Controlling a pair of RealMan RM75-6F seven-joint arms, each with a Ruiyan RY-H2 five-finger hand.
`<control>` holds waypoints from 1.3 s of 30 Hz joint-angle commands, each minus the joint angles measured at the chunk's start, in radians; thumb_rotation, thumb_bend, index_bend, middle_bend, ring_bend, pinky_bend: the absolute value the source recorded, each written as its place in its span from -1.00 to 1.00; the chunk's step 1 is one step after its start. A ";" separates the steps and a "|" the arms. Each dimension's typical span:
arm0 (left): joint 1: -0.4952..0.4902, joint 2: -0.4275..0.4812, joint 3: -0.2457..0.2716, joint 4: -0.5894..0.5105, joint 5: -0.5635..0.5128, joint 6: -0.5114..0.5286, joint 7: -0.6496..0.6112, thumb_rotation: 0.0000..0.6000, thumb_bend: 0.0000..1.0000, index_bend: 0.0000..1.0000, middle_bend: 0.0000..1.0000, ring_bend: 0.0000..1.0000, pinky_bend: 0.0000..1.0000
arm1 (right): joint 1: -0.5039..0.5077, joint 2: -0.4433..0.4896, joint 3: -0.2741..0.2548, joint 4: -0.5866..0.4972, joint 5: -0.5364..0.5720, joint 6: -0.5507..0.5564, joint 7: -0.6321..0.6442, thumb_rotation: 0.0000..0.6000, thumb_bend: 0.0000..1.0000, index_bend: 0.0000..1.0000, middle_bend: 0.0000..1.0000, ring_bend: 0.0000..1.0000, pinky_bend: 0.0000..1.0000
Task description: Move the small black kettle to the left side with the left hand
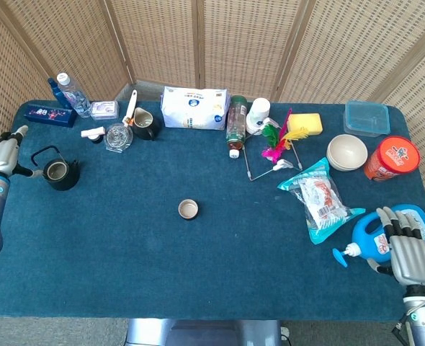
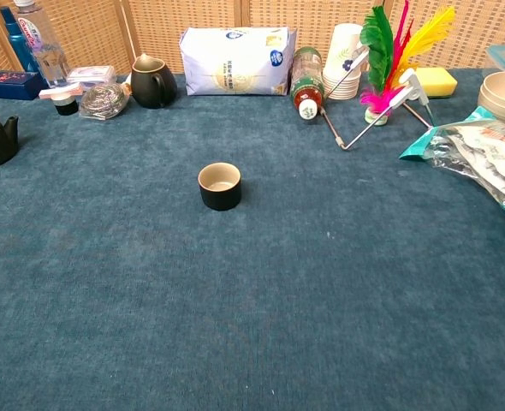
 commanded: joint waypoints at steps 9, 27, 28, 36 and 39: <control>-0.056 -0.129 -0.010 0.228 -0.097 -0.165 0.008 1.00 -0.90 -1.00 -0.80 -1.00 -0.91 | 0.017 -0.024 0.001 0.009 0.020 -0.026 -0.030 1.00 -1.00 -1.00 -1.00 -1.00 -1.00; -0.100 -0.173 -0.037 0.310 -0.060 -0.211 -0.028 1.00 -0.61 -0.76 -0.50 -0.51 -0.25 | 0.030 -0.031 -0.004 0.018 0.035 -0.054 -0.024 1.00 -1.00 -1.00 -1.00 -1.00 -1.00; -0.101 -0.172 -0.036 0.307 -0.062 -0.213 -0.026 1.00 -0.56 -0.75 -0.49 -0.50 -0.24 | 0.030 -0.031 -0.005 0.017 0.035 -0.056 -0.023 1.00 -1.00 -1.00 -1.00 -1.00 -1.00; -0.115 -0.180 -0.027 0.313 -0.084 -0.223 -0.006 1.00 -0.37 -0.69 -0.39 -0.38 -0.06 | 0.035 -0.030 -0.008 0.016 0.039 -0.067 -0.018 1.00 -1.00 -1.00 -1.00 -1.00 -1.00; -0.121 -0.188 -0.023 0.320 -0.087 -0.215 0.005 1.00 -0.31 -0.57 -0.22 -0.19 0.08 | 0.037 -0.031 -0.009 0.018 0.045 -0.073 -0.018 1.00 -1.00 -1.00 -1.00 -1.00 -1.00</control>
